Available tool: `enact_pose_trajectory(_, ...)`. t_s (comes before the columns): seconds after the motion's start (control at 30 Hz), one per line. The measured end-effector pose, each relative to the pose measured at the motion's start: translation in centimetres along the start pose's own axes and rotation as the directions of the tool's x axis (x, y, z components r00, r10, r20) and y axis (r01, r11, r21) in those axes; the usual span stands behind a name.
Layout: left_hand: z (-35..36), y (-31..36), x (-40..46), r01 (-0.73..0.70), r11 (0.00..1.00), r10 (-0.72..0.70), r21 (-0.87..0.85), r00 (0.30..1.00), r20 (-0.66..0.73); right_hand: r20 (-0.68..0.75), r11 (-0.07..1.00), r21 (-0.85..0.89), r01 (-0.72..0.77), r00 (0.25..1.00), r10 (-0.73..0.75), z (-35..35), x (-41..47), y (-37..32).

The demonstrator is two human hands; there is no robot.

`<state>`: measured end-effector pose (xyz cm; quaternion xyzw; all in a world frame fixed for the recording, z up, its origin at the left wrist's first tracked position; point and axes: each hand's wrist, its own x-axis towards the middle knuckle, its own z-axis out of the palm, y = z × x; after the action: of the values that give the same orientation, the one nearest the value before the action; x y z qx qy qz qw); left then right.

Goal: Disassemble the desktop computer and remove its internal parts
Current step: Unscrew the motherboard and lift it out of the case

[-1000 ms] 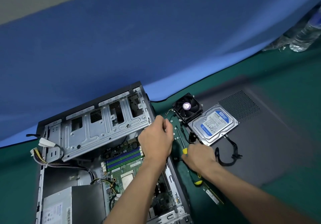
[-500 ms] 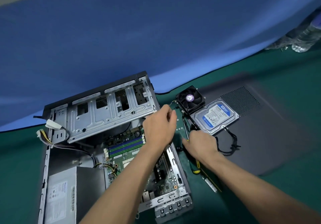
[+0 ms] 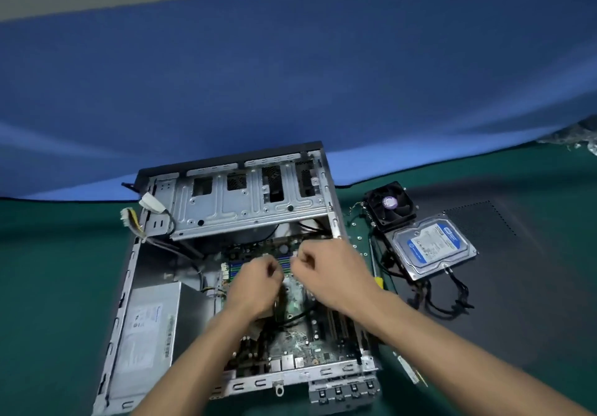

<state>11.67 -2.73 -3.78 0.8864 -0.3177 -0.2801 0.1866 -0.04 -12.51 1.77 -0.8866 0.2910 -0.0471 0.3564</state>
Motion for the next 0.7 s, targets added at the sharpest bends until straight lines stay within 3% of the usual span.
enact_pose_trajectory(0.13,-0.3,-3.9,-0.8,0.008,0.951,-0.042,0.31,0.994,0.105,0.226,0.98,-0.195,-0.045,0.97,0.089,4.2,1.4,-0.4)
enact_pose_trajectory(0.27,0.2,-6.2,-2.0,-0.073,0.863,-0.04,0.501,0.977,0.211,0.317,0.922,-0.35,-0.166,0.905,0.283,6.8,1.7,0.8)
enact_pose_trajectory(0.53,0.5,-5.7,-1.8,-0.044,0.759,-0.109,0.649,0.975,0.194,0.318,0.797,-0.561,-0.223,0.83,0.457,9.0,2.1,1.6)
enact_pose_trajectory(0.6,0.4,-5.5,-1.6,0.031,0.774,-0.166,0.633,0.974,0.155,0.313,0.771,-0.6,-0.213,0.825,0.471,9.3,2.1,1.6)
enact_pose_trajectory(0.7,0.1,-5.2,-1.4,0.21,0.858,-0.291,0.469,0.951,0.106,0.283,0.755,-0.62,-0.214,0.836,0.47,9.6,2.3,1.7)
